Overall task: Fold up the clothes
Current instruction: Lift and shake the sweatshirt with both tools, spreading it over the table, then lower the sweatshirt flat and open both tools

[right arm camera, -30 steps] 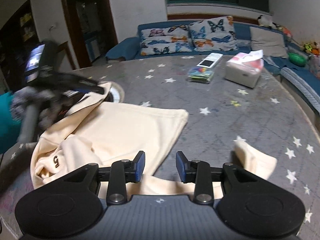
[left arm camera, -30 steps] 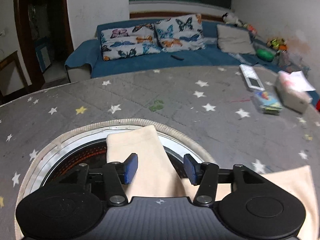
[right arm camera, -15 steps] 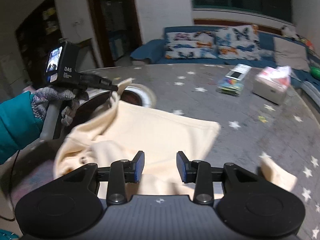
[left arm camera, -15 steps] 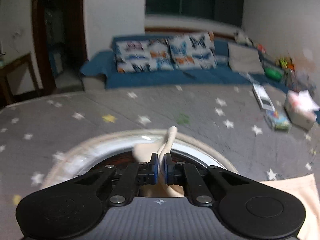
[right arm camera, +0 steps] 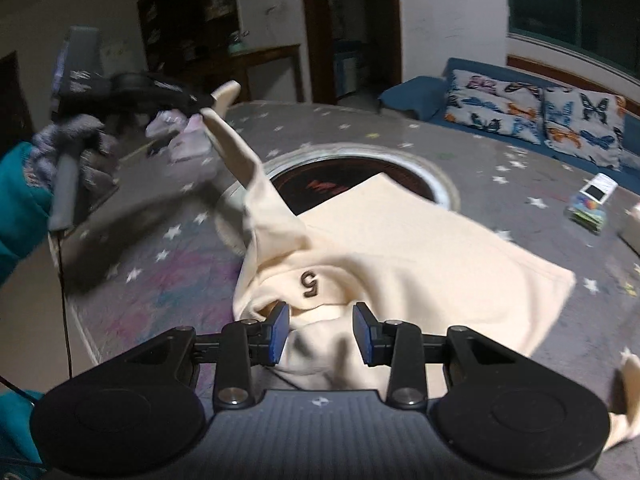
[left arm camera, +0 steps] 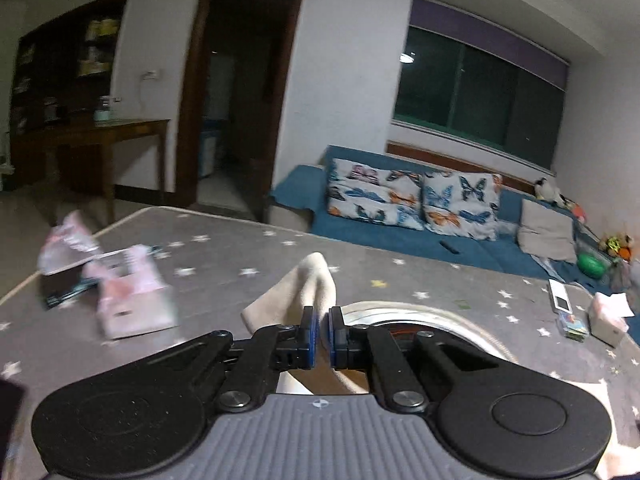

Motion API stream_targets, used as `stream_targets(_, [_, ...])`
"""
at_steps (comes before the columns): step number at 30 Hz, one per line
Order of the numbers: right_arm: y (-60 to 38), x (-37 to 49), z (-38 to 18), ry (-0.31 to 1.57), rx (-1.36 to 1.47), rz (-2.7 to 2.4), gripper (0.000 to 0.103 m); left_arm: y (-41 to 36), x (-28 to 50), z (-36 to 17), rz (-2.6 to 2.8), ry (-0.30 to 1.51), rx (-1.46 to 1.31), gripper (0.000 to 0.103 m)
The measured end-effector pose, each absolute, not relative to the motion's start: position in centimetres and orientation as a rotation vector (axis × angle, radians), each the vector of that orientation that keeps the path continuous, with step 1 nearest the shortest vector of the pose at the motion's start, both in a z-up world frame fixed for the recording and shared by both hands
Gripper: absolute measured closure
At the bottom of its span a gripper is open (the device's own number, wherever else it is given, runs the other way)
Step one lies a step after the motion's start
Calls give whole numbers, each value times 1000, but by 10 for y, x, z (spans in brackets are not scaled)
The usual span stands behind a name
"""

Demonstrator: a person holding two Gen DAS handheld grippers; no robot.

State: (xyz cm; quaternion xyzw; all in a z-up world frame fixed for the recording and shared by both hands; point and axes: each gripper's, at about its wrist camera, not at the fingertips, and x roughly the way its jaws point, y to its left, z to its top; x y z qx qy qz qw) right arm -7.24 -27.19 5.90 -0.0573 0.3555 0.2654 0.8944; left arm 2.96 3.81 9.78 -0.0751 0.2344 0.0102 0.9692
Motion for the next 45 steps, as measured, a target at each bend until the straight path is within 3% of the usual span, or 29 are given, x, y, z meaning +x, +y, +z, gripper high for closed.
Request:
stream_targets(4, [-270, -79, 55, 745, -104, 557, 70, 55, 17, 87, 58, 502, -153, 97])
stream_targets(8, [-267, -85, 51, 753, -89, 564, 97, 71, 5, 75, 95, 531, -154, 96])
stream_targets(16, [-271, -123, 68, 775, -112, 717, 99, 91, -19, 60, 159, 574, -99, 96])
stream_targets(25, [-282, -129, 61, 817, -139, 685, 88, 6, -78, 65, -310, 610, 35, 95])
stream_targets(27, [-285, -129, 63, 804, -131, 672, 80, -17, -90, 64, -422, 621, 44, 92])
stream_targets(34, [-285, -129, 61, 799, -127, 663, 75, -83, -110, 53, -627, 679, 120, 92])
stream_targets(36, [-286, -130, 61, 798, -123, 664, 74, -92, -107, 49, -602, 694, 145, 88])
stream_targets(38, [-287, -130, 60, 796, -120, 665, 73, -98, -104, 46, -589, 697, 165, 70])
stream_targets(39, [-287, -131, 60, 795, -120, 665, 73, -101, -103, 45, -582, 699, 175, 68])
stream_targets(45, [-287, -133, 60, 787, -122, 667, 68, -105, -102, 33, -575, 713, 219, 72])
